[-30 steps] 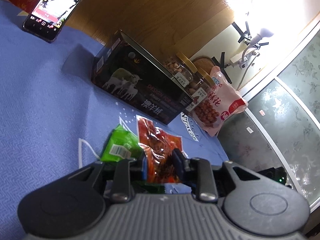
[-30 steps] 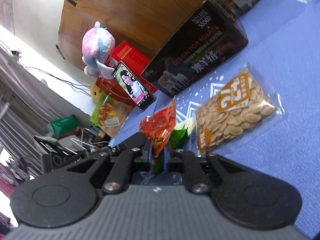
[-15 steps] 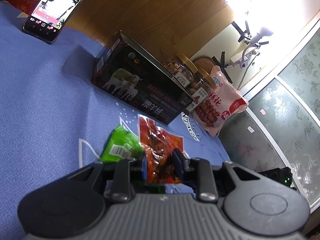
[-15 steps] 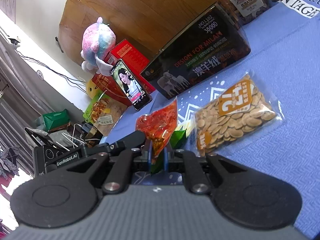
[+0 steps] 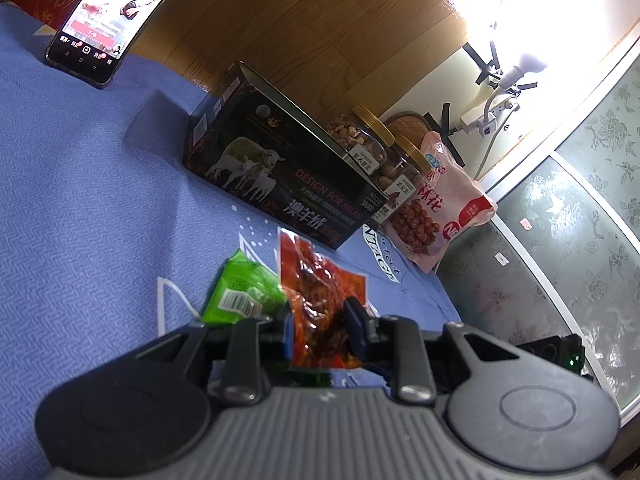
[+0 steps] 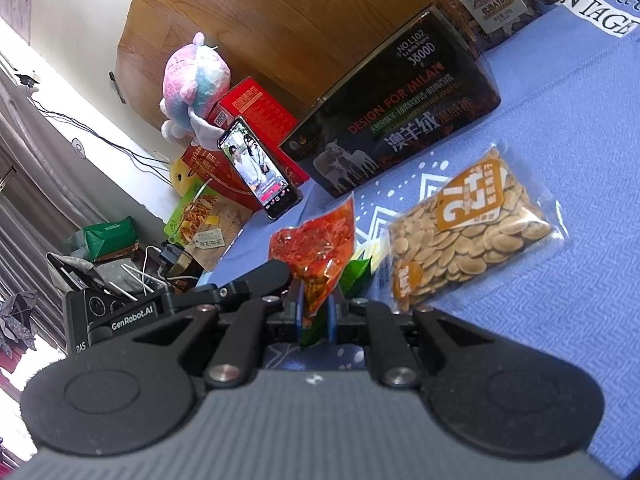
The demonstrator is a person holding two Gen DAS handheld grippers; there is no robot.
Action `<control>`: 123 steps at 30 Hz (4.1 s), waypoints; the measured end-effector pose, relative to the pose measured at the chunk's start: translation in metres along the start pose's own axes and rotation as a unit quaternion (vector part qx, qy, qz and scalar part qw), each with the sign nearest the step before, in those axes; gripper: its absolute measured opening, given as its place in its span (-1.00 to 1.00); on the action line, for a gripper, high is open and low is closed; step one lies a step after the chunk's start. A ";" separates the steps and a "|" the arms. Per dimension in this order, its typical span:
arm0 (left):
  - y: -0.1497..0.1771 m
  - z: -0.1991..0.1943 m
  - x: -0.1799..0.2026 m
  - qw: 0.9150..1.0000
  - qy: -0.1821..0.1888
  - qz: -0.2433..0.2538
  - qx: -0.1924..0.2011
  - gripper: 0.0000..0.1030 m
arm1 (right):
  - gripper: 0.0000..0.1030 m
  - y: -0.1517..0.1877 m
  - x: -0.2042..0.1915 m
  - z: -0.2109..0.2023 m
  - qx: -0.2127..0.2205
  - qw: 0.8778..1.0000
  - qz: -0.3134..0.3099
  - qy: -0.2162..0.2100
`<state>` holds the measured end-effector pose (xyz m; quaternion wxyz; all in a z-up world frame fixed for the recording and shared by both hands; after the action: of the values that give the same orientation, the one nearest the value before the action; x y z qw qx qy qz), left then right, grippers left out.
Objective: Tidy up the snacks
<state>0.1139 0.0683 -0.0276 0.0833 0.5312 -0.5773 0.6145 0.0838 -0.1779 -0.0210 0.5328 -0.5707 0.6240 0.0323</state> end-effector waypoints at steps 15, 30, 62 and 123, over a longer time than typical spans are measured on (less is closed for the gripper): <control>0.000 0.000 0.000 1.000 0.000 0.000 0.000 -0.54 | -0.69 0.000 0.000 0.000 0.001 1.000 0.000 0.000; 0.000 0.001 -0.001 1.000 0.000 0.000 0.000 -0.53 | -0.69 0.001 0.000 -0.001 0.003 1.000 -0.002 0.001; -0.142 0.058 0.024 0.989 -0.102 0.094 0.049 -0.06 | 0.08 -0.124 -0.019 0.028 0.145 0.970 -0.136 0.138; 0.010 0.000 0.010 0.995 -0.084 0.048 -0.008 0.05 | 0.01 0.040 -0.053 0.020 0.009 0.924 -0.345 0.164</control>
<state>0.1023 0.0600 -0.0260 0.0097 0.5520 -0.6120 0.5663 0.0551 -0.1149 -0.0147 0.4067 -0.7430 0.4672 -0.2535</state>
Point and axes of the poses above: each gripper's, at about its wrist camera, not at the fingertips, and z roughly the way its jaws point, x to its right, y to its underside, the point moved 3 cm from there along z, roughly the way its jaws point, and after that the axes turned 8 degrees about y, right-handed, at the moved point
